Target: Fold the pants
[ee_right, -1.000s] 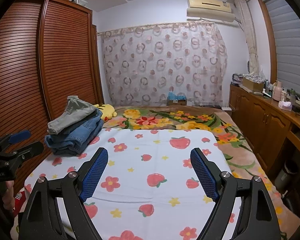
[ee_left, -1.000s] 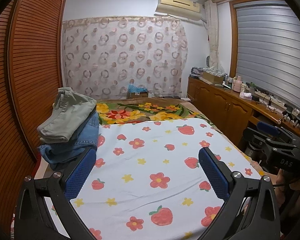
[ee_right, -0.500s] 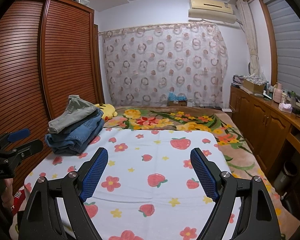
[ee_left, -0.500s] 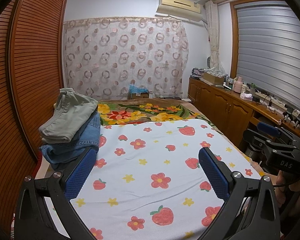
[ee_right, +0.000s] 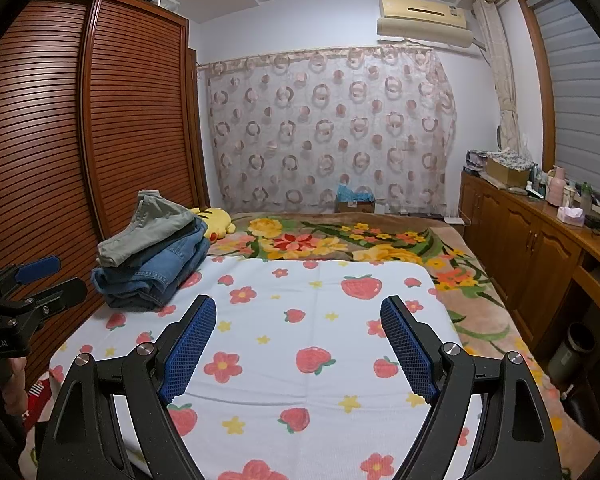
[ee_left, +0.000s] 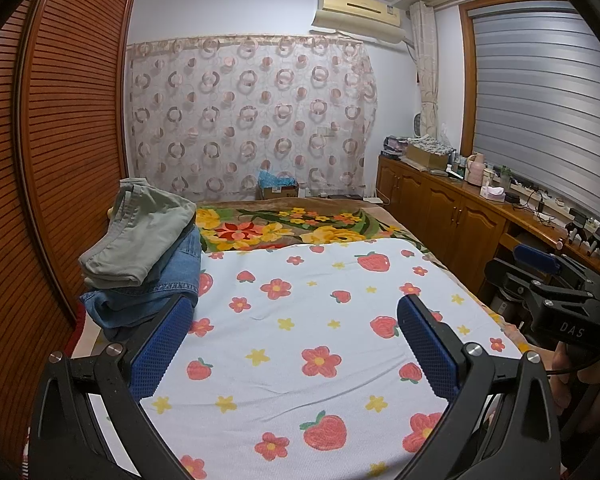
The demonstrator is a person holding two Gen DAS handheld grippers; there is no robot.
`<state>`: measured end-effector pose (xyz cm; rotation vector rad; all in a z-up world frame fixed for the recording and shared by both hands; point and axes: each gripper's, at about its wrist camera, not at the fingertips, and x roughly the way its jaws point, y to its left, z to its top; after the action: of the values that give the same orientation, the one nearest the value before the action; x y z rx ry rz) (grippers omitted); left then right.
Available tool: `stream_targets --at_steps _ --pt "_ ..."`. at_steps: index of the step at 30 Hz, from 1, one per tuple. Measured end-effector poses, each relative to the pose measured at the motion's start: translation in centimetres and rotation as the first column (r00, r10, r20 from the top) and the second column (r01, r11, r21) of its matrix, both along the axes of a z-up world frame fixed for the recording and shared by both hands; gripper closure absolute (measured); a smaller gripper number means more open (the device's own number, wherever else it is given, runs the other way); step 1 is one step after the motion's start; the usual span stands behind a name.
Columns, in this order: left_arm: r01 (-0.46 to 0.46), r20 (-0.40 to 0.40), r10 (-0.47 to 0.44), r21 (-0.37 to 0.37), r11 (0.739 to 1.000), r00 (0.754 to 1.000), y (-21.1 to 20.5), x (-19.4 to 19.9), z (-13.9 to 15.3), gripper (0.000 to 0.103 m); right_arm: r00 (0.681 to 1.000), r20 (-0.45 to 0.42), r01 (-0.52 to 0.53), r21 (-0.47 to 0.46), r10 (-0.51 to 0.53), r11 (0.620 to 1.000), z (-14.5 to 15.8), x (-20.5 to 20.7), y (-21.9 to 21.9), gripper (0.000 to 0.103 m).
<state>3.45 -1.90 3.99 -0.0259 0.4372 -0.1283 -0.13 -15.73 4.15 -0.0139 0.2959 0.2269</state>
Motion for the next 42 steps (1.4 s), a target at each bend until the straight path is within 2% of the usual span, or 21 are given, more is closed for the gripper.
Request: stream_targets --at_steps 42 --pt "0.001 0.003 -0.001 0.0 1.0 1.0 -0.02 -0.05 -0.16 0.0 1.0 0.007 -0.003 -0.006 0.003 1.0 -0.16 -0.26 -0.17 0.017"
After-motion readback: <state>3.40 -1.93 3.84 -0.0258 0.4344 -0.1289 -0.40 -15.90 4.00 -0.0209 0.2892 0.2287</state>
